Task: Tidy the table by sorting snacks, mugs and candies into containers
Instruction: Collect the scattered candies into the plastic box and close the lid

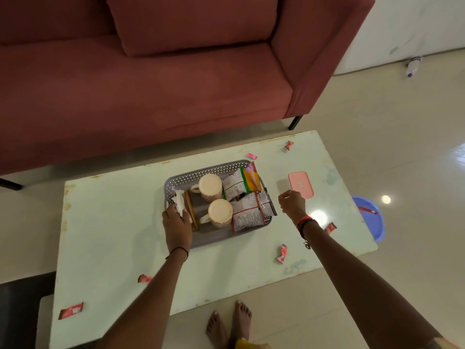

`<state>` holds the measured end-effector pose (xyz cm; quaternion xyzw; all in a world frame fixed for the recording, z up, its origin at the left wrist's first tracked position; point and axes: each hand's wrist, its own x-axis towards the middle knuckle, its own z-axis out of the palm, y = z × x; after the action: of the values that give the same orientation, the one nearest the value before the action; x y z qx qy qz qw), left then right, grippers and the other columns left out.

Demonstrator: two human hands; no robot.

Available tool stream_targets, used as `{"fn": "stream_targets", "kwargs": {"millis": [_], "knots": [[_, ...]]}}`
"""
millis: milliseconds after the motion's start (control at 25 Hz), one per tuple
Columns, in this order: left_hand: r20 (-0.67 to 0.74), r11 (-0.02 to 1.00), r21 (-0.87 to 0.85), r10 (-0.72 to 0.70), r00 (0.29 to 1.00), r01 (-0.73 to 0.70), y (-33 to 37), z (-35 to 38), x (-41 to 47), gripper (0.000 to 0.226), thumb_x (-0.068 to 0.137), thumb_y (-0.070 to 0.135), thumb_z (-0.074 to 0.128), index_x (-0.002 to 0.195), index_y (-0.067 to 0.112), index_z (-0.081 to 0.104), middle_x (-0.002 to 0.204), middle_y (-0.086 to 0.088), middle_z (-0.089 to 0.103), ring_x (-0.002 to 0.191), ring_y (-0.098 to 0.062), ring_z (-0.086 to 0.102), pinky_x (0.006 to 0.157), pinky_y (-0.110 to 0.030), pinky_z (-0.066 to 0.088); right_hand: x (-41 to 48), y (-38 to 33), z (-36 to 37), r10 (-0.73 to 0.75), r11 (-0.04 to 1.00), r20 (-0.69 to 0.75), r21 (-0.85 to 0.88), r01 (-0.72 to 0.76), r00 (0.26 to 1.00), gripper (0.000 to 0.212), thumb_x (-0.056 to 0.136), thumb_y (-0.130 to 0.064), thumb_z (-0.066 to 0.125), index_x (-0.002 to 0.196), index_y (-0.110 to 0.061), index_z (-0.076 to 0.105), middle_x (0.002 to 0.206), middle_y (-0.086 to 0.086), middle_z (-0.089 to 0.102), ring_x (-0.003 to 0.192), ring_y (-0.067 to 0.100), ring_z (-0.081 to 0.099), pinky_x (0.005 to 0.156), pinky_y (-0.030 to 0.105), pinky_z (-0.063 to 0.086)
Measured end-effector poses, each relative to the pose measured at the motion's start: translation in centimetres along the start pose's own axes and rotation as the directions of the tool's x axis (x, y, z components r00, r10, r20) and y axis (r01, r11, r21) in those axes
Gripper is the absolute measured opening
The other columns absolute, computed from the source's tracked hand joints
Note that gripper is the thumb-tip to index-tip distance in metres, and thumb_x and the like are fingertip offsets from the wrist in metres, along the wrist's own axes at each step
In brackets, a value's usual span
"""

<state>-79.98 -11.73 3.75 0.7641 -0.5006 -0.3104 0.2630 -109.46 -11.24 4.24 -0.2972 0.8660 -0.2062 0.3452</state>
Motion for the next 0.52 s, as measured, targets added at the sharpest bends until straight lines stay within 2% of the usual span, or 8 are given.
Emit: {"fn": "stream_targets", "kwargs": {"millis": [160, 320, 520], "knots": [[0.1, 0.994, 0.012, 0.106, 0.989, -0.108, 3.3, 2.9, -3.7, 0.033, 0.094, 0.016, 0.049, 0.124, 0.002, 0.052, 0.119, -0.02, 0.056, 0.105, -0.035, 0.058, 0.084, -0.041, 0.048, -1.2, 2.7, -2.2, 0.063, 0.997, -0.027, 0.047, -0.061, 0.998, 0.024, 0.088, -0.004, 0.044, 0.095, 0.004, 0.065, 0.086, 0.014, 0.058, 0.083, 0.023, 0.052, 0.088, 0.042, 0.051], [0.234, 0.982, 0.002, 0.185, 0.955, -0.191, 6.9, 6.8, -6.6, 0.032, 0.094, 0.017, 0.05, 0.123, 0.002, 0.051, 0.12, -0.02, 0.055, 0.109, -0.035, 0.055, 0.089, -0.043, 0.049, -0.6, 5.0, -4.6, 0.108, 0.989, -0.038, 0.11, -0.103, 0.993, 0.011, 0.086, -0.003, 0.051, 0.084, -0.006, 0.061, 0.085, 0.013, 0.059, 0.081, 0.023, 0.053, 0.085, 0.04, 0.052], [0.366, 0.954, 0.017, 0.272, 0.89, -0.299, 11.0, 12.8, -8.3, 0.033, 0.095, 0.018, 0.05, 0.124, 0.002, 0.05, 0.123, -0.018, 0.054, 0.115, -0.031, 0.053, 0.098, -0.041, 0.045, 2.2, 6.9, -7.9, 0.117, 0.986, -0.026, 0.122, -0.113, 0.993, 0.018, 0.08, 0.007, 0.052, 0.075, -0.009, 0.059, 0.081, 0.013, 0.06, 0.077, 0.025, 0.055, 0.072, 0.033, 0.051]]}}
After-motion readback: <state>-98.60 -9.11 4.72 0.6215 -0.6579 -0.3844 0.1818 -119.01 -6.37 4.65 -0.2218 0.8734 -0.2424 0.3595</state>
